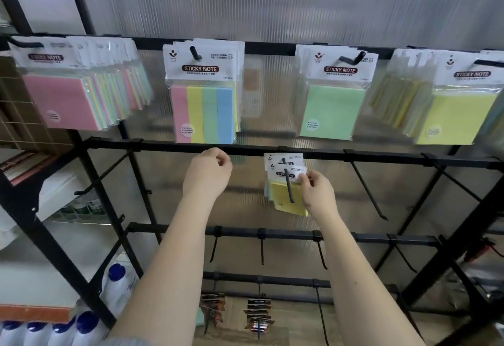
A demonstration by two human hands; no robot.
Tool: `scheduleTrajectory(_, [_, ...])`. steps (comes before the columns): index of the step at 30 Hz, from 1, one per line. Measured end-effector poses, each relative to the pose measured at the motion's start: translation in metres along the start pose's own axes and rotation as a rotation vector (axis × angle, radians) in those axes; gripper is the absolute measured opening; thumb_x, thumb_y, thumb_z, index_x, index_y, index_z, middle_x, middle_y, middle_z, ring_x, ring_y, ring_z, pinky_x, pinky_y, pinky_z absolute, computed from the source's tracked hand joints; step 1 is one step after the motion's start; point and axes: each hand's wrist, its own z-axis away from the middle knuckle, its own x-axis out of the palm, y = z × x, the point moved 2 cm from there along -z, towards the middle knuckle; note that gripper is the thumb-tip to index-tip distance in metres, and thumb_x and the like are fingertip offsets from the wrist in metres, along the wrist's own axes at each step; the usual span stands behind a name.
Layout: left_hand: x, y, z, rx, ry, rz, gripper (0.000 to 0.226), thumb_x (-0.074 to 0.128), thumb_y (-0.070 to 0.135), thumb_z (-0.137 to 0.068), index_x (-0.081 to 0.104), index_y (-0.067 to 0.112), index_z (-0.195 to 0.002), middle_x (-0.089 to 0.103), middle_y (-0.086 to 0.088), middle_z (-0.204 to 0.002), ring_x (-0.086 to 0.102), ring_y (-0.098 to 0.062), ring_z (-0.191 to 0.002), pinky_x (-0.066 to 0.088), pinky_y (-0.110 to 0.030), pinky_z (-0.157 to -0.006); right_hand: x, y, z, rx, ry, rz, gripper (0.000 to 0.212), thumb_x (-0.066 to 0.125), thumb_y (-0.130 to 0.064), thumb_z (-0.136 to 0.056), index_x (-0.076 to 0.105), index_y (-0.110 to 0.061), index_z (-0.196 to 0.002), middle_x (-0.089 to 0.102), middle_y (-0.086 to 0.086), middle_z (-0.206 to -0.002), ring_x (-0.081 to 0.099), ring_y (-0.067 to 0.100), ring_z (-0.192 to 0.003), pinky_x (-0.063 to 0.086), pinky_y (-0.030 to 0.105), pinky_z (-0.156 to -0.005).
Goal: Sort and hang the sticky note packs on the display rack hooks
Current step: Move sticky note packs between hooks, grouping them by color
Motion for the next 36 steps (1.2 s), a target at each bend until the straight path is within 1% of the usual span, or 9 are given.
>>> scheduleTrajectory(2, [0.002, 0.000, 0.000, 0.012, -0.008, 0.002, 0.015, 0.049, 0.022, -0.094, 0.062, 0.018, -0.100, 0.052, 0.008, -0.096, 0.055, -0.015, -0.092, 0.047, -0.030, -0.072, -0.006, -0.003, 0.009, -0.022, -0.020, 0.043, 0.019, 0.038, -0.022, -0.102, 0.055, -0.013, -0.099, 0.053, -0.007, -0.084, 0.046, 0.002, -0.070, 0.031, 0.019, -0.054])
scheduleTrajectory(7, [0.016, 0.004, -0.003, 0.021, -0.066, 0.037, 0.015, 0.049, 0.022, -0.094, 0.062, 0.019, -0.100, 0.058, 0.007, -0.097, 0.056, -0.014, -0.090, 0.045, -0.028, -0.069, -0.017, -0.008, 0.032, -0.034, 0.007, 0.005, 0.030, 0.039, -0.020, -0.101, 0.044, -0.016, -0.072, 0.046, -0.005, -0.070, 0.040, 0.006, -0.060, 0.029, 0.016, -0.049])
scheduleTrajectory(15, [0.061, 0.004, -0.034, -0.116, -0.313, 0.092, 0.037, 0.046, 0.018, -0.095, 0.053, 0.006, -0.128, 0.065, -0.011, -0.114, 0.060, -0.023, -0.098, 0.040, -0.026, -0.073, -0.030, -0.014, 0.066, -0.037, 0.110, 0.003, 0.025, 0.045, -0.028, -0.099, 0.055, -0.015, -0.080, 0.052, -0.008, -0.066, 0.043, 0.004, -0.057, 0.029, 0.015, -0.046])
scheduleTrajectory(20, [0.085, 0.007, -0.039, -0.149, -0.390, 0.164, 0.030, 0.054, 0.025, -0.094, 0.060, 0.006, -0.117, 0.065, -0.011, -0.114, 0.060, -0.027, -0.103, 0.041, -0.028, -0.077, -0.045, -0.027, 0.077, -0.074, 0.074, 0.107, 0.033, 0.045, -0.028, -0.099, 0.049, -0.018, -0.069, 0.054, -0.008, -0.065, 0.043, 0.004, -0.054, 0.035, 0.010, -0.044])
scheduleTrajectory(22, [0.092, 0.009, -0.036, -0.152, -0.396, 0.217, 0.030, 0.056, 0.029, -0.094, 0.061, 0.008, -0.115, 0.066, -0.009, -0.110, 0.060, -0.023, -0.095, 0.042, -0.026, -0.071, -0.053, -0.033, 0.078, -0.077, 0.088, 0.130, 0.038, 0.046, -0.028, -0.099, 0.043, -0.016, -0.064, 0.050, -0.007, -0.061, 0.039, 0.005, -0.051, 0.032, 0.013, -0.041])
scheduleTrajectory(25, [0.100, 0.011, -0.032, -0.148, -0.378, 0.226, 0.030, 0.054, 0.032, -0.094, 0.063, 0.005, -0.106, 0.068, -0.009, -0.102, 0.055, -0.017, -0.075, 0.037, -0.024, -0.054, -0.067, -0.042, 0.079, -0.098, 0.151, 0.136, 0.037, 0.046, -0.030, -0.098, 0.050, -0.008, -0.069, 0.052, 0.000, -0.063, 0.039, 0.009, -0.053, 0.026, 0.017, -0.044])
scheduleTrajectory(27, [0.103, 0.012, -0.027, -0.154, -0.324, 0.231, 0.027, 0.053, 0.028, -0.096, 0.061, 0.004, -0.106, 0.064, -0.004, -0.099, 0.053, -0.017, -0.077, 0.036, -0.024, -0.056, -0.077, -0.045, 0.081, -0.113, 0.197, 0.126, 0.034, 0.046, -0.029, -0.098, 0.057, -0.007, -0.076, 0.056, 0.000, -0.066, 0.042, 0.009, -0.055, 0.027, 0.020, -0.047])
scheduleTrajectory(32, [0.109, 0.017, -0.007, -0.140, -0.175, 0.317, 0.028, 0.052, 0.016, -0.096, 0.056, 0.002, -0.119, 0.063, -0.011, -0.117, 0.055, -0.017, -0.091, 0.039, -0.024, -0.071, -0.097, -0.045, 0.083, -0.098, 0.302, 0.091, 0.030, 0.046, -0.028, -0.099, 0.060, -0.011, -0.078, 0.055, -0.004, -0.064, 0.043, 0.008, -0.055, 0.029, 0.021, -0.047])
scheduleTrajectory(36, [0.116, 0.017, 0.006, -0.157, -0.090, 0.363, 0.025, 0.052, 0.017, -0.095, 0.056, 0.002, -0.115, 0.062, -0.010, -0.113, 0.055, -0.016, -0.089, 0.038, -0.023, -0.067, -0.107, -0.040, 0.083, -0.070, 0.344, 0.062, 0.029, 0.046, -0.027, -0.098, 0.061, -0.011, -0.079, 0.057, -0.004, -0.067, 0.045, 0.008, -0.058, 0.031, 0.023, -0.050])
